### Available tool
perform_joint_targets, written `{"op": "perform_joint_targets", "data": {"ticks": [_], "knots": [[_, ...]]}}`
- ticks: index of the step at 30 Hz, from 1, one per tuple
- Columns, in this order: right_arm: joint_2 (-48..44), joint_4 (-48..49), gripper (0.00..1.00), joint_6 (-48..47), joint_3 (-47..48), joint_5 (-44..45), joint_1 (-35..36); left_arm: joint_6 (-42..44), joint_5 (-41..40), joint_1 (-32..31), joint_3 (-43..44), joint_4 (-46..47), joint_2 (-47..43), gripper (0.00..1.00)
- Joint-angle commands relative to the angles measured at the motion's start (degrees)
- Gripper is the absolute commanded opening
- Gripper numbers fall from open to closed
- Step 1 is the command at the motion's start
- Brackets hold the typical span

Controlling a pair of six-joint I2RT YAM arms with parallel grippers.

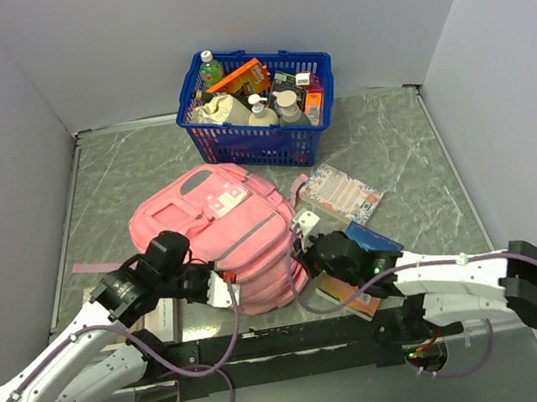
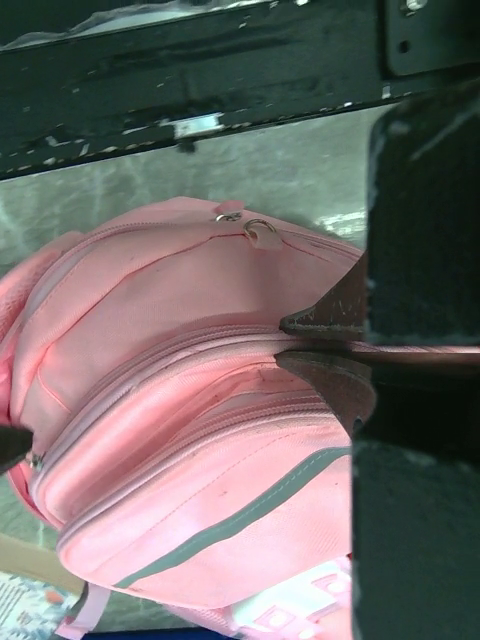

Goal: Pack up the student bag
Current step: Zip the student bag at the center of the board.

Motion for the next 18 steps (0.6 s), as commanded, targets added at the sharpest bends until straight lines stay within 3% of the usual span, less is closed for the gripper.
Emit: {"op": "perform_joint_targets", "data": {"ticks": [1,6,13,18], "knots": [[5.98,2.82,0.0,-4.5,3.28,-0.26,-7.22,3.2,3.06,-0.09,5.14,-10.12,-2.33,0.01],[11.0,5.45,0.0,-6.27,6.45,-1.66,-9.97,1.62,0.51,-0.18,2.78,-9.89,-5.75,0.01],[4.59,6.78,0.0,-3.03,5.32,-8.08,-9.35,-7.78,-2.14,-0.09,0.57,6.1,-5.68,0.64],[2.3,6.07,0.0,-1.53,4.61,-10.01,-8.04,-16.65,4.63,-1.93,4.79,13.3,2.92,0.72]]}}
